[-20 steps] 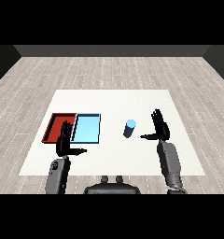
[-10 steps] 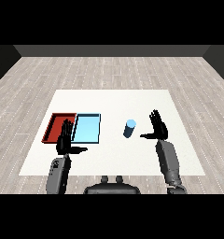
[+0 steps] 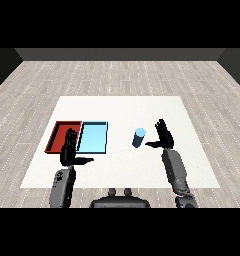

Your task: Pick the blue can and put it in the blue box

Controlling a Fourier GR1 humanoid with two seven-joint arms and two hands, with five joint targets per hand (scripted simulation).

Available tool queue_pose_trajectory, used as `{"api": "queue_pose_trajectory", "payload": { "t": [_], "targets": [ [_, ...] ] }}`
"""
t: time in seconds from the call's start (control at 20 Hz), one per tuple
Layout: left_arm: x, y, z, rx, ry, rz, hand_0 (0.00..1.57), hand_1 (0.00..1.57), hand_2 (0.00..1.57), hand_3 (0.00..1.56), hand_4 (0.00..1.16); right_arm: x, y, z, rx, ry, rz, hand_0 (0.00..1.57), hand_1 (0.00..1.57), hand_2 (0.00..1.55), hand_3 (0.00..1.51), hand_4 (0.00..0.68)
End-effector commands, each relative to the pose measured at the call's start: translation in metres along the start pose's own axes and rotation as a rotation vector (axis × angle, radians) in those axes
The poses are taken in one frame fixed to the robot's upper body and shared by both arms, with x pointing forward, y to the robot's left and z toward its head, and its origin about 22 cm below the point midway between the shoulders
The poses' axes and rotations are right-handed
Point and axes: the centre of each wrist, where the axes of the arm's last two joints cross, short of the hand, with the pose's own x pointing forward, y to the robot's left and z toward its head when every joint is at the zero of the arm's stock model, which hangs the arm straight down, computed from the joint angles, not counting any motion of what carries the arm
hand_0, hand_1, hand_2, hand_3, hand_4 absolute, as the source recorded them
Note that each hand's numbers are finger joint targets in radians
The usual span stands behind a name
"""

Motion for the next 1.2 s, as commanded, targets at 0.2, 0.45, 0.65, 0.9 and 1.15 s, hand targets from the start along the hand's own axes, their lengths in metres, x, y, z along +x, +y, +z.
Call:
{"api": "queue_pose_trajectory", "payload": {
  "t": [0.2,0.45,0.65,0.9,1.15],
  "targets": [
    [0.002,-0.013,0.015,0.009,-0.007,0.039,0.0,0.0,0.0,0.0,0.0,-0.024,0.014,-0.007,-0.01,0.03,-0.012,0.0,0.0,0.0,0.0,0.0],
    [0.0,0.014,0.001,0.006,-0.011,0.021,0.0,0.0,0.0,0.0,0.0,-0.017,0.015,0.008,-0.009,0.068,-0.03,0.0,0.0,0.0,0.0,0.0],
    [0.0,0.007,-0.016,0.005,-0.012,-0.018,0.0,0.0,0.0,0.0,0.0,-0.037,0.027,-0.002,0.012,0.063,-0.05,0.0,0.0,0.0,0.0,0.0],
    [0.012,-0.001,0.0,0.005,-0.008,0.012,0.0,0.0,0.0,0.0,0.0,-0.038,0.046,0.0,0.012,0.082,-0.052,0.0,0.0,0.0,0.0,0.0],
    [0.016,-0.004,0.002,0.001,-0.011,0.016,0.0,0.0,0.0,0.0,0.0,-0.046,0.034,-0.017,0.034,0.111,-0.062,0.0,0.0,0.0,0.0,0.0]
  ]
}}
